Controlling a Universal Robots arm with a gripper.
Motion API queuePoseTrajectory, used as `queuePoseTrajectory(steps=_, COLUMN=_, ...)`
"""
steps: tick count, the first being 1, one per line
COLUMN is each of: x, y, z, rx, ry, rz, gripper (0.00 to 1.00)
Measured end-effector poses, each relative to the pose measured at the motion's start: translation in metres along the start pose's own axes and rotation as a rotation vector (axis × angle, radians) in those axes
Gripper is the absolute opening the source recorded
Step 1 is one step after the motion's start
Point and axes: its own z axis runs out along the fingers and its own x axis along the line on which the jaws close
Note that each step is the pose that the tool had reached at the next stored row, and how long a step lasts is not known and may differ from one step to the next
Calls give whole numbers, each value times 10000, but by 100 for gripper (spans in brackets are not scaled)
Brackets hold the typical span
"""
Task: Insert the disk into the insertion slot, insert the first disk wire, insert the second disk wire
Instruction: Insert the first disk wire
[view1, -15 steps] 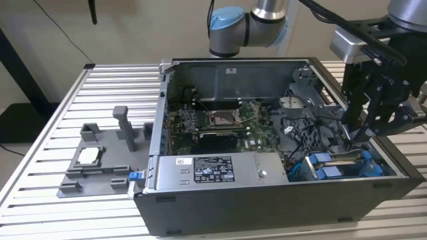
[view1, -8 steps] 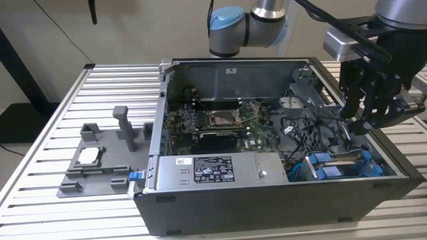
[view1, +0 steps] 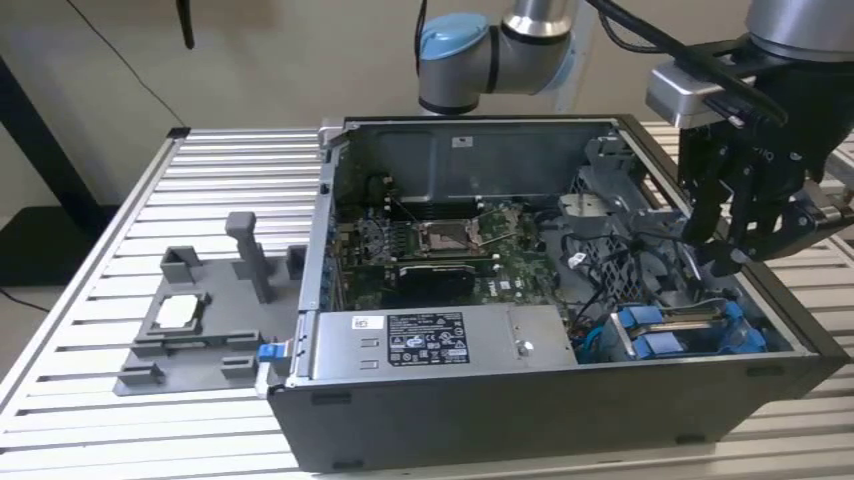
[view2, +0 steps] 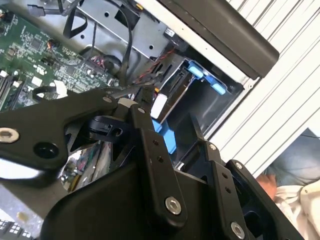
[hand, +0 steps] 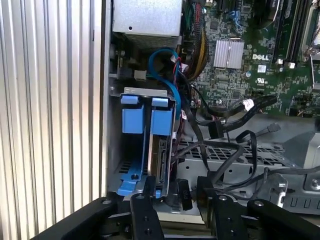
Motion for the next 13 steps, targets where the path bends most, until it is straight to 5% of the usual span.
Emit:
queuePoseTrajectory(steps=5, x=-31, y=3, z=39, rx=269, ry=59, rz=-2, gripper=47)
queuePoseTrajectory(steps=9, x=-71, y=1, z=40, rx=291, ry=71, rz=10, gripper=38)
queuePoseTrajectory(steps=11, x=-70, y=1, z=40, rx=290, ry=79, rz=11, gripper=25)
queuePoseTrajectory(steps=13, x=-71, y=1, z=40, rx=290, ry=80, rz=11, gripper=25)
